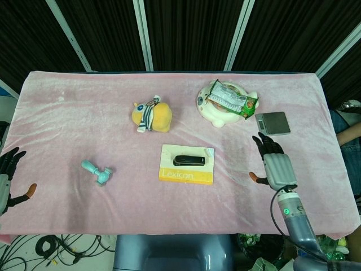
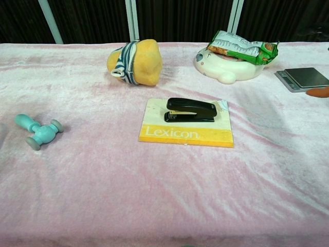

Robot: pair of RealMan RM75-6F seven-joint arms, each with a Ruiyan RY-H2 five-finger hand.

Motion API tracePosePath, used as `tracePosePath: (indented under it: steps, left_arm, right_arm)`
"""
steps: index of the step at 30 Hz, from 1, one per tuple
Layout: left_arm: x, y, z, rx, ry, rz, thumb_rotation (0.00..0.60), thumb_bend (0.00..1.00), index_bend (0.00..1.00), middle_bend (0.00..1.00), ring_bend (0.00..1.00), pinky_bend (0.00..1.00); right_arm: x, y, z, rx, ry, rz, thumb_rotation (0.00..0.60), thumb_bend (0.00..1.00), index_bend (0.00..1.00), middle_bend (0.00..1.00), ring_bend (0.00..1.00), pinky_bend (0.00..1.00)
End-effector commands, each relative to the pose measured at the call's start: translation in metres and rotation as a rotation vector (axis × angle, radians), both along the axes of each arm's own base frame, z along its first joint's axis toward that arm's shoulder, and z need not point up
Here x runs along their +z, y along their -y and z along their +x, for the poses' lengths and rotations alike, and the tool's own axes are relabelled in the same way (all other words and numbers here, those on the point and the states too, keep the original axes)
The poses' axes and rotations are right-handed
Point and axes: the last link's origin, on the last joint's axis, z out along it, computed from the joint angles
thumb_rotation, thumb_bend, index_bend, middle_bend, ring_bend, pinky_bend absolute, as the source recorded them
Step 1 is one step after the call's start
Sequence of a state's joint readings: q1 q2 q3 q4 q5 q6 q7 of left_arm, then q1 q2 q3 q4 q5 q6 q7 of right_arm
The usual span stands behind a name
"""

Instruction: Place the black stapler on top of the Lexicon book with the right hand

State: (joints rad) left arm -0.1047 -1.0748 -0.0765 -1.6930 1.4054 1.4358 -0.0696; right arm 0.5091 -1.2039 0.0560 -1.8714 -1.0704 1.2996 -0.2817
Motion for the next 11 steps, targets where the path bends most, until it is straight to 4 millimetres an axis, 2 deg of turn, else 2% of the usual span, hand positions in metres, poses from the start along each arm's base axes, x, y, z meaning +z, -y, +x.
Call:
tracePosePath:
  steps: [1,3,11]
  left_arm:
    - [0.0,0.0,0.0,0.0,-0.002,0.0,0.6,0.31,0.11,0.02,0.0,0.09]
    - [-0.001,0.0,-0.001,0.002,-0.005,-0.004,0.6,0.31,0.11,0.02,0.0,0.09]
    - [0.0,0.0,-0.001,-0.002,-0.011,0.002,0.6,0.31,0.11,0.02,0.0,0.09]
  right_arm:
    - [0.024,-0.043,-0.053,0.014,-0.034,-0.033,0.6,0.14,0.04,0.0,0.06,0.11]
    - [0.028,-0.057,-0.07,0.034,-0.053,-0.061,0.6,0.14,0.04,0.0,0.06,0.11]
    - [0.03,-0.082,-0.101,0.053,-0.053,-0.142,0.6,0.15,0.04,0.0,0.06,0.11]
